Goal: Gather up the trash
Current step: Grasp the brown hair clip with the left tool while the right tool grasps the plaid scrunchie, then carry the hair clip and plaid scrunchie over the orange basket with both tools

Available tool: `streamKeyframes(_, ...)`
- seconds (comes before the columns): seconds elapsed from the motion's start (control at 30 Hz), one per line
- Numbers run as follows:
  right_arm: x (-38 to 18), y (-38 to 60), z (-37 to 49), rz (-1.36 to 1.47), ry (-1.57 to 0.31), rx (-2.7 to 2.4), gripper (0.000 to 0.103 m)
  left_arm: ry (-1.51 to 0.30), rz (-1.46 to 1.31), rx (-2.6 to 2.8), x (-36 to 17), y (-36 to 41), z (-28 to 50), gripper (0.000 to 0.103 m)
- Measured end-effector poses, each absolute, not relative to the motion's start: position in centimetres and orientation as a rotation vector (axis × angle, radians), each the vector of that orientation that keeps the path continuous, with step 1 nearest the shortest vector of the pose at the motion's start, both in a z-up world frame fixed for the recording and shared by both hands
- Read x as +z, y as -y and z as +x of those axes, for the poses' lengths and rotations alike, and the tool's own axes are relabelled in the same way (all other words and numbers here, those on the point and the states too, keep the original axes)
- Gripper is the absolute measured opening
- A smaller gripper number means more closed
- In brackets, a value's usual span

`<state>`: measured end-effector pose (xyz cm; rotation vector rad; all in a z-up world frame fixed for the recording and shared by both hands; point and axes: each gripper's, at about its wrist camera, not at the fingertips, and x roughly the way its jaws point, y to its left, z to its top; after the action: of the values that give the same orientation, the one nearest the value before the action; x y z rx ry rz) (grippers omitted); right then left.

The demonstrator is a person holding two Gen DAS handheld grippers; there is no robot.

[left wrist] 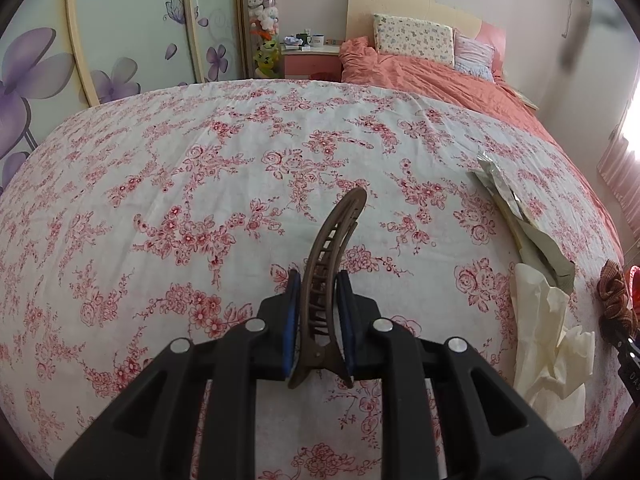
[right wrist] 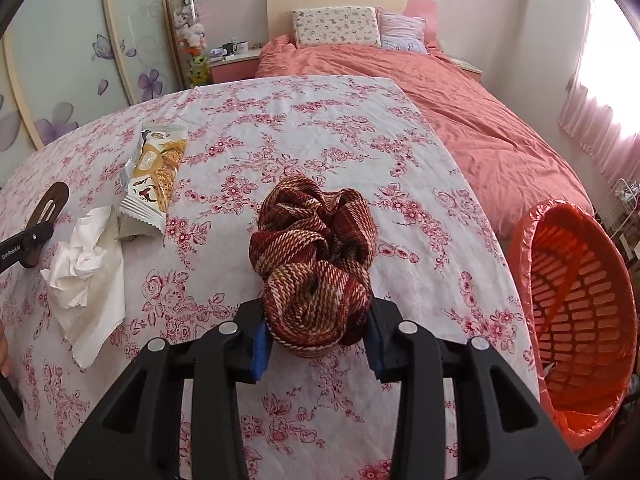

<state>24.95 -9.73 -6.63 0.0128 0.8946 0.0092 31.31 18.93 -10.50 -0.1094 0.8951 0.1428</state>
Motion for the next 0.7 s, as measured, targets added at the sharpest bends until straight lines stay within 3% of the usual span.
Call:
streamKeyframes(0.47,-6.82,9.98,25.02,0.036,-0.897,0.009,0.041,-0.901,-0.051,0.109,-10.47,-18.67,31.19,0.024)
streamKeyframes(0.7,-6.77,10.19,24.94,0.043,-0.894,0.019,0.041,-0.901,-0.055,0.112,-10.36,-18.39,30.77,0.018)
